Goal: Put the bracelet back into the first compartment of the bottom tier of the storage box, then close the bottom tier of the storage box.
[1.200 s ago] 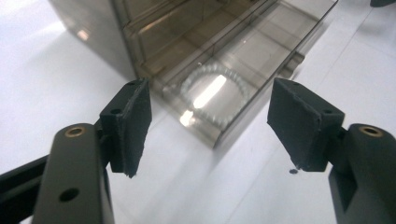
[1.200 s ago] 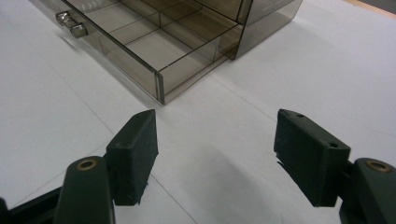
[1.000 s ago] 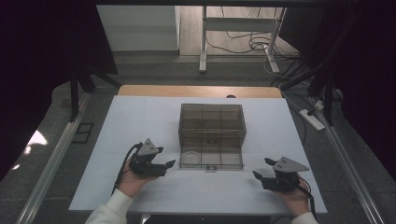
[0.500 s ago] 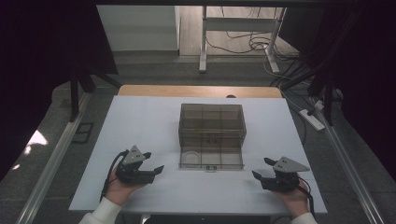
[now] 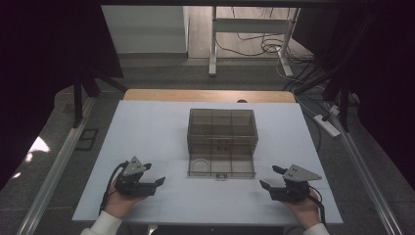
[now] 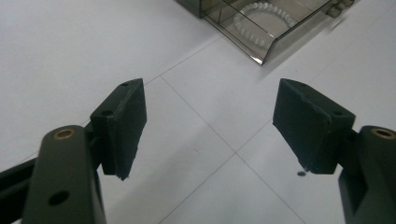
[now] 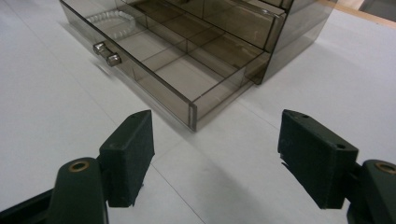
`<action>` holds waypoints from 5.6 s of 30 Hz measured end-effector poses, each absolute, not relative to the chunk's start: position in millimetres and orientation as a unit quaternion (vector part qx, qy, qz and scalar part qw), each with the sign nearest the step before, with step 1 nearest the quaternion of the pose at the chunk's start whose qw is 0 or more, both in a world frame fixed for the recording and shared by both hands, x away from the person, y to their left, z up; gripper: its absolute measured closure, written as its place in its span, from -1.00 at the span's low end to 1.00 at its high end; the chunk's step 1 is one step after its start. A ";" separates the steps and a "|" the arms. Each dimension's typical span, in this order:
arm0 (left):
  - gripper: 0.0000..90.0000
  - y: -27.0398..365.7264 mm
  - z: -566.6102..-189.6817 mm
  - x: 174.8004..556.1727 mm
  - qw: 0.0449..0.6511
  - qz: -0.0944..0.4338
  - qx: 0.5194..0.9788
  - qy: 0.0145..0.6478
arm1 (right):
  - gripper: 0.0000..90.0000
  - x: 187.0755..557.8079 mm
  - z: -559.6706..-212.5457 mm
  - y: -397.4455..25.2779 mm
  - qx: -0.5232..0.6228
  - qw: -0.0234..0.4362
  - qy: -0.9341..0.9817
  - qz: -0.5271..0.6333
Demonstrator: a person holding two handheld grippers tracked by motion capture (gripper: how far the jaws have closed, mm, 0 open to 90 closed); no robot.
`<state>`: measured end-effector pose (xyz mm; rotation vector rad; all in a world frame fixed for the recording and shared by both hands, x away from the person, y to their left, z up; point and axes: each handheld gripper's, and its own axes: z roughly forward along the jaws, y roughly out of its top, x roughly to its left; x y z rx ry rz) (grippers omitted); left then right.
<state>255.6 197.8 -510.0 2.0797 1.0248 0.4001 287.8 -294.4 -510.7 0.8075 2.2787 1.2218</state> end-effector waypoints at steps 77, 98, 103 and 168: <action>-0.43 189.5 -515.8 259.4 0.383 0.138 0.823 0.396 | 0.98 305.7 -527.5 -180.8 0.223 0.158 0.885 0.377; -0.43 188.9 -516.4 259.9 0.380 0.138 0.825 0.395 | 0.98 310.1 -528.4 -180.4 0.228 0.157 0.883 0.379; -0.43 189.4 -516.6 260.1 0.380 0.138 0.825 0.395 | 0.99 313.4 -528.7 -179.6 0.230 0.160 0.882 0.379; -0.43 189.8 -516.7 260.0 0.379 0.141 0.827 0.390 | 0.99 347.7 -531.9 -174.5 0.269 0.181 0.871 0.369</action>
